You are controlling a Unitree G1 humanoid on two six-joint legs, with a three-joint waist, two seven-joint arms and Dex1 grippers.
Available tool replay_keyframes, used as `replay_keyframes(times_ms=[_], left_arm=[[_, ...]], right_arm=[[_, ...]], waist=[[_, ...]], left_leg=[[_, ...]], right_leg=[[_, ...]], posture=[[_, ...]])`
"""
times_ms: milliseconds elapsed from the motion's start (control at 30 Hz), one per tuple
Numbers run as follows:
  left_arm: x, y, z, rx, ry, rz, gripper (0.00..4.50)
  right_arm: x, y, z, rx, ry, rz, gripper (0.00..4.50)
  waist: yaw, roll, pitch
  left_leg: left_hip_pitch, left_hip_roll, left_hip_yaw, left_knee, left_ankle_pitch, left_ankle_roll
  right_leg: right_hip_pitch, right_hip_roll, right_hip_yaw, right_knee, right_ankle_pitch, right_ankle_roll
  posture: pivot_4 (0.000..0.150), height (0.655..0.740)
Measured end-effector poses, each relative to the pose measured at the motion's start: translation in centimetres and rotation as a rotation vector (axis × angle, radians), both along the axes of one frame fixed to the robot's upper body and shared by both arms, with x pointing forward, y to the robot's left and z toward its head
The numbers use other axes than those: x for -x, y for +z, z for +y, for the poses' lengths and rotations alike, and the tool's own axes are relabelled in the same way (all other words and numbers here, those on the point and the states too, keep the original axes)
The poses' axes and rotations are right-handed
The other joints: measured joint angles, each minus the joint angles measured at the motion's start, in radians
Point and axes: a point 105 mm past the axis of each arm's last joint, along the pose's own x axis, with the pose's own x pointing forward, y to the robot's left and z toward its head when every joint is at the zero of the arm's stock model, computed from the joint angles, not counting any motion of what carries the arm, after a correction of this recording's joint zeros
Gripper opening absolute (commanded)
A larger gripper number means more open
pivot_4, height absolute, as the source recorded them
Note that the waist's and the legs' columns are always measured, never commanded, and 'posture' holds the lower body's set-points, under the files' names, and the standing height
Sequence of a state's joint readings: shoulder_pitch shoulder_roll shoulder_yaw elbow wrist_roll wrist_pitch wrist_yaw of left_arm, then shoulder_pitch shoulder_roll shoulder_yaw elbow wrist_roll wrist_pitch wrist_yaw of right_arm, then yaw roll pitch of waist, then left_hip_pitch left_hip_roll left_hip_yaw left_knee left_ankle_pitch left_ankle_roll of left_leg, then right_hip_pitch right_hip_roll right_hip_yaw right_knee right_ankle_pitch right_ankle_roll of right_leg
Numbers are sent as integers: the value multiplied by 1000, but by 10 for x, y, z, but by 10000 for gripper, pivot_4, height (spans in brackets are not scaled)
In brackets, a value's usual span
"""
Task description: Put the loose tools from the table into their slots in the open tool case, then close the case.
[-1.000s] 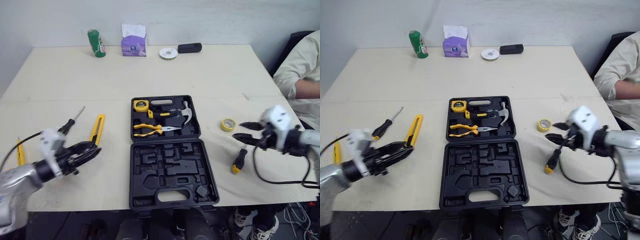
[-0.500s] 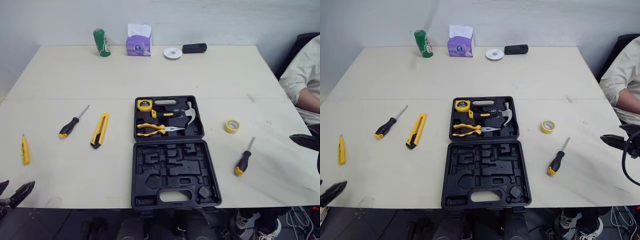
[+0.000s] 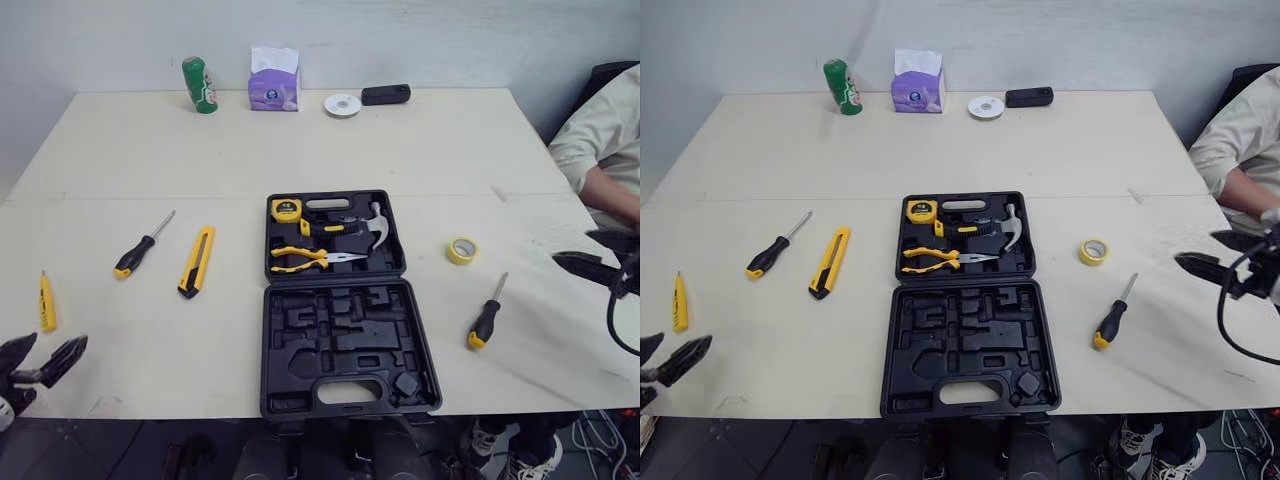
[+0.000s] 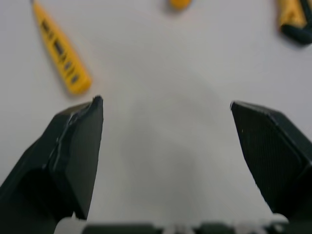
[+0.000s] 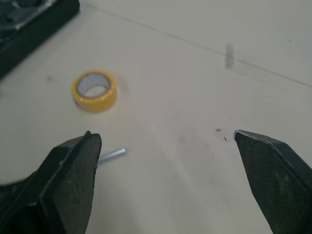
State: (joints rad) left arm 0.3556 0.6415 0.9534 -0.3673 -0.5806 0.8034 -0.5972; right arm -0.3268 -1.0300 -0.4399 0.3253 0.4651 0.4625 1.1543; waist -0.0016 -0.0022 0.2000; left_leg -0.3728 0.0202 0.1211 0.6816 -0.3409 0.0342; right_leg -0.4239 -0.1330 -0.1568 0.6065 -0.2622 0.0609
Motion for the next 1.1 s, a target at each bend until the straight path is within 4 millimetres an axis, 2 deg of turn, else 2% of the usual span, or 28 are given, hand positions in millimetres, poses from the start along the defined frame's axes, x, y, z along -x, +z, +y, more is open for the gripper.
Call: replay_keyframes(times_ms=[100,200,267,367,400,567,667,800,900,967,1000,1033,1100], left_arm=[[-20,17,-9,-56,-88,-21,43985],[-40,17,-6,-77,-156,17,43985],[-60,21,2,-79,-187,12,43985],[-83,16,6,-90,-238,37,43985],[-85,15,6,-90,-244,41,43985],[-122,3,7,-90,-275,72,43985],[-136,-3,11,-98,-274,95,43985],[-148,-12,7,-99,-297,121,43985],[-154,-12,4,-118,-325,122,35159],[-156,-13,4,-127,-331,119,26874],[-157,-14,4,-126,-329,119,25388],[-157,-14,5,-130,-329,118,19210],[-157,-13,4,-127,-337,114,11060]], right_arm=[[-4,20,46,-49,151,-60,45000],[-6,41,97,-115,312,-107,45000],[1,54,144,-132,490,-128,45000],[13,61,182,-123,642,-133,45000],[14,61,187,-123,659,-132,45000],[26,64,224,-130,814,-144,45000],[28,70,236,-185,855,-177,45000],[30,60,254,-205,907,-152,45000],[32,60,259,-208,926,-162,45000],[32,61,260,-202,925,-172,45000],[31,61,260,-197,924,-177,45000],[31,60,261,-185,919,-181,45000],[30,58,261,-173,913,-182,45000]], waist=[[1,0,0],[-2,1,0],[-1,1,0],[4,1,0],[4,0,0],[1,-2,0],[-3,-4,-1],[-4,-5,-2],[-2,-5,-2],[-1,-6,-2],[-1,-6,-2],[-2,-6,-2],[-2,-6,-2]], left_leg=[[-1,0,0,0,1,-1],[-1,0,1,0,1,-2],[-2,1,1,0,2,-3],[-3,0,0,-1,1,-1],[-3,0,0,-1,2,-1],[-6,-2,2,0,4,5],[-6,-2,4,0,4,6],[-6,-2,5,0,5,7],[-6,-2,6,1,6,8],[-6,-3,5,1,6,8],[-6,-3,5,1,6,8],[-5,-3,5,1,6,8],[-5,-3,5,1,6,8]], right_leg=[[-2,0,0,3,-1,-1],[-4,0,0,4,-1,-2],[-5,1,0,6,-2,-4],[-6,1,-1,5,-2,-4],[-6,1,-1,5,-2,-4],[-6,1,-2,6,0,0],[-6,1,-2,6,1,1],[-7,2,-2,7,1,1],[-7,1,-2,8,1,1],[-7,1,-1,9,1,1],[-7,1,-1,10,1,1],[-7,0,-1,10,1,1],[-7,0,-1,10,1,1]], posture=[[1500,7278],[1500,7278],[1500,7278],[1500,7278],[1500,7278],[1500,7278],[1500,7278],[1500,7278],[1500,7278],[1500,7278],[1500,7278],[1500,7278],[1500,7278]])
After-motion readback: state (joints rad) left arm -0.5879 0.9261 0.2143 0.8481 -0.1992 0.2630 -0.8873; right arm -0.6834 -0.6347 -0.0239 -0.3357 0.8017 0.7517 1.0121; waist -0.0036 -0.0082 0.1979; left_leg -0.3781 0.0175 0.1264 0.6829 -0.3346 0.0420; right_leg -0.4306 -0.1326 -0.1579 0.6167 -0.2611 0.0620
